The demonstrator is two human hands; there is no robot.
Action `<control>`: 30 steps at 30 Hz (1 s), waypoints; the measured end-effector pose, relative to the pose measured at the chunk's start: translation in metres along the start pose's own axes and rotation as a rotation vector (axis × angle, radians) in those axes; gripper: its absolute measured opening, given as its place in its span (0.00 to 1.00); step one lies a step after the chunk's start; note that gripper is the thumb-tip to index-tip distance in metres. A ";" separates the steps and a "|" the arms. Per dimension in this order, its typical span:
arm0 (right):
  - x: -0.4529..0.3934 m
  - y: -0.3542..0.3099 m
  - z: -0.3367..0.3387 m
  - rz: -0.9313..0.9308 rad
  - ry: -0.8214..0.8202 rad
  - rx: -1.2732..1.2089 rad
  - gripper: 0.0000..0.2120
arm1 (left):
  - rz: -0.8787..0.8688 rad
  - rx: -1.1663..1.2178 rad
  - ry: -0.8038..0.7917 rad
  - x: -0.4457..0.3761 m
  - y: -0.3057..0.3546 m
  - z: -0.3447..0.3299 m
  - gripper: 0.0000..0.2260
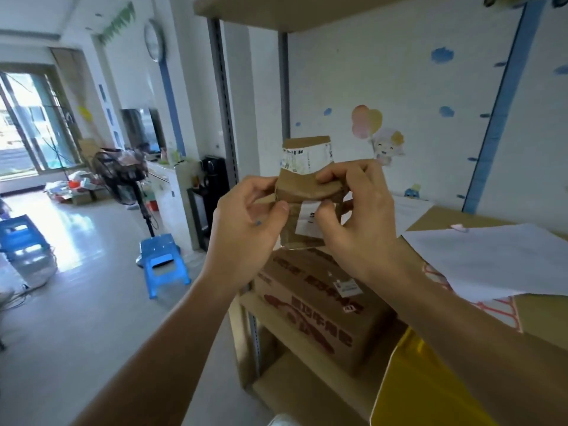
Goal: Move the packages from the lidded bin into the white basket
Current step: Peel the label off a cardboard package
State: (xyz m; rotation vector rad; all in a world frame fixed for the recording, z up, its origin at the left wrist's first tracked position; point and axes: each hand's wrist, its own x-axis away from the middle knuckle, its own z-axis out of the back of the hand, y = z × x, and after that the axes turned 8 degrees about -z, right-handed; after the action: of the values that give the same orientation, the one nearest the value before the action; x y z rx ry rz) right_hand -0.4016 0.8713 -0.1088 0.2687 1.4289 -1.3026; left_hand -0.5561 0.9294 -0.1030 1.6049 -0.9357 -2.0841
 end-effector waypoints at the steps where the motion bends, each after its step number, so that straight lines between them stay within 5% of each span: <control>1: -0.003 0.002 -0.006 0.001 0.013 0.005 0.15 | 0.017 0.038 -0.001 -0.005 -0.005 0.004 0.10; 8: -0.028 0.023 -0.046 0.022 0.100 0.109 0.16 | 0.145 0.396 -0.014 -0.055 -0.060 0.012 0.09; 19: -0.058 0.051 -0.098 -0.067 0.258 0.403 0.13 | 0.069 0.469 -0.244 -0.137 -0.141 0.002 0.05; 25: -0.052 0.049 -0.087 -0.050 0.282 0.417 0.12 | -0.109 0.493 -0.232 -0.124 -0.142 -0.004 0.20; 30: -0.023 0.059 -0.102 0.006 0.312 0.384 0.13 | -0.298 0.470 -0.163 -0.095 -0.163 -0.003 0.20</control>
State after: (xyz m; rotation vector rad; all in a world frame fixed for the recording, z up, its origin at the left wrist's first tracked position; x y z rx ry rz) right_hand -0.4052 0.9849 -0.1464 0.7594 1.4199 -1.5763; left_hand -0.5052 1.1060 -0.1461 1.9203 -1.4011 -2.3465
